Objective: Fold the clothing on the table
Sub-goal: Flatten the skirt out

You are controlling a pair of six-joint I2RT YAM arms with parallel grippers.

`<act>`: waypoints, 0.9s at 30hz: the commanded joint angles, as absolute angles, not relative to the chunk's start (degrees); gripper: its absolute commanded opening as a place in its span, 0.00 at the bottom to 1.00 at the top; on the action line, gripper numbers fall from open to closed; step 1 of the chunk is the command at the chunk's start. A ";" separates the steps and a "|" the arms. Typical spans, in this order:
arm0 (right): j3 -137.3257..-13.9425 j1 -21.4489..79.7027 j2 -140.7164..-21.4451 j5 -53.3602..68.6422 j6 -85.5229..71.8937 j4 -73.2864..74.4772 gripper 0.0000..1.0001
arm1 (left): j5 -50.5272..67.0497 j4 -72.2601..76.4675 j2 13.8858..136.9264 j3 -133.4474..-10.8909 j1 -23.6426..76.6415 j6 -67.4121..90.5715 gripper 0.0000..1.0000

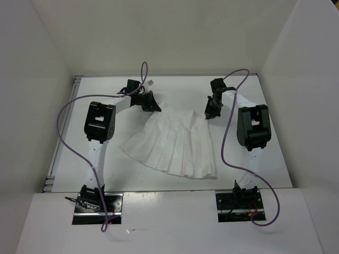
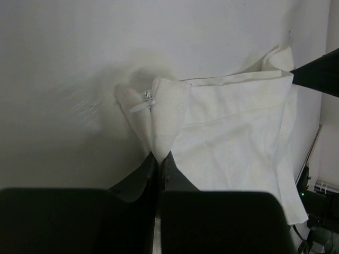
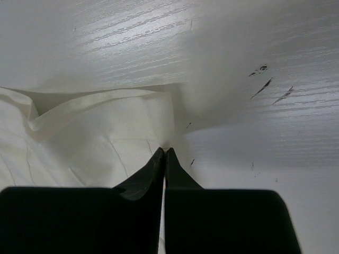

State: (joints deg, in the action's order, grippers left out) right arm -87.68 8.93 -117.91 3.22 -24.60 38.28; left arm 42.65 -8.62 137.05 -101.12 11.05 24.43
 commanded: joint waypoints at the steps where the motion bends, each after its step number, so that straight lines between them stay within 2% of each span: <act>1: -87.36 9.67 -115.85 0.89 -25.13 38.50 0.00 | 42.09 -5.81 134.48 -99.32 10.29 26.36 0.00; 8: -89.12 6.95 -108.47 -2.11 -25.14 39.02 0.00 | 43.15 -1.49 116.66 -91.58 5.72 31.90 0.00; 11: -92.01 5.72 -106.53 -1.23 -24.09 40.07 0.00 | 45.61 -1.49 114.26 -91.58 4.58 33.12 0.00; 23: -127.93 5.10 -100.64 5.70 -20.13 47.63 0.00 | 55.98 -2.64 108.65 -111.08 2.90 38.06 0.00; 27: -131.13 5.10 -96.60 8.34 -18.46 49.48 0.00 | 55.03 -2.02 102.84 -107.78 2.37 36.40 0.00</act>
